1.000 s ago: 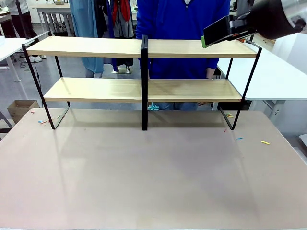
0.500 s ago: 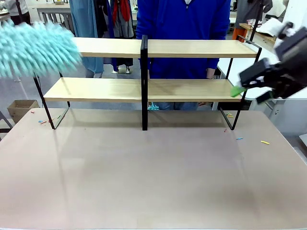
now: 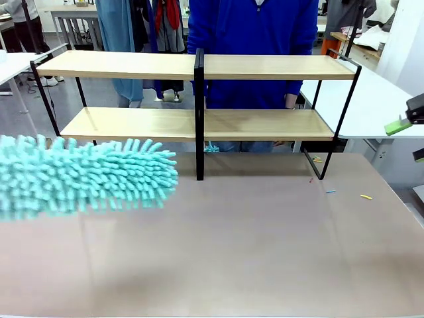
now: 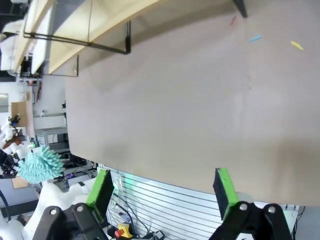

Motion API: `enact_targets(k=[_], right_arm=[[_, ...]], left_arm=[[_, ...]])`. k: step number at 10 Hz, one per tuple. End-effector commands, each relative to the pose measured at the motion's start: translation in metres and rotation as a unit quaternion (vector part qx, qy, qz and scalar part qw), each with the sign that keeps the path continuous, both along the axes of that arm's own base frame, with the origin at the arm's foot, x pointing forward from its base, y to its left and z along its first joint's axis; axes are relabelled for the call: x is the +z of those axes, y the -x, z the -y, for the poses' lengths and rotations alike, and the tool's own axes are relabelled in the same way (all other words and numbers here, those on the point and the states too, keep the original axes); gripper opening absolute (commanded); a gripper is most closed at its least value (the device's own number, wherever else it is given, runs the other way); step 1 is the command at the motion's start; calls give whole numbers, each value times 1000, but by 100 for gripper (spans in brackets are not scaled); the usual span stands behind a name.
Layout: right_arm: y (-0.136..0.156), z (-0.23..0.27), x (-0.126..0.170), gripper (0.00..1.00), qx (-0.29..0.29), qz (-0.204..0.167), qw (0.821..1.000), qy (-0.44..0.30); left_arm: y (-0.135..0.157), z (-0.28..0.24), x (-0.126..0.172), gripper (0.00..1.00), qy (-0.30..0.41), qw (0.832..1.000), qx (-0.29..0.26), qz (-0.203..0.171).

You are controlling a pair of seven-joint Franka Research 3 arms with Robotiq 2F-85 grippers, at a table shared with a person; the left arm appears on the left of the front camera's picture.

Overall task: Clean the shelves.
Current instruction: Place the Duster on the table.

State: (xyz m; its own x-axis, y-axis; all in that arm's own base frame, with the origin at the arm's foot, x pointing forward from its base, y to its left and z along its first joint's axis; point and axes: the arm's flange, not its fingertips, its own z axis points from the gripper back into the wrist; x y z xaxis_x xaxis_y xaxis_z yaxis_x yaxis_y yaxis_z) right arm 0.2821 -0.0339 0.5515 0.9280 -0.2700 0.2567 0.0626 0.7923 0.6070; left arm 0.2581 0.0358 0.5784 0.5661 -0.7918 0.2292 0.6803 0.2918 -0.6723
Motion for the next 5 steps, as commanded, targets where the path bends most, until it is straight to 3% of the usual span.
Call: enact_targets(k=[1, 2, 3, 5], right_arm=[[25, -32, -37, 100, -7, 25, 999, 29], [0, 0, 0, 100, 0, 0, 1000, 0], [0, 0, 0, 100, 0, 0, 1000, 0], [0, -3, 0, 100, -8, -3, 1000, 14]], left_arm=[[-23, 6, -31, 12, -62, 998, 23, 0], [-38, -34, 13, 12, -208, 968, 40, -137], [-11, 5, -24, 12, -19, 1000, 10, 0], [-11, 5, -24, 12, -19, 1000, 10, 0]])
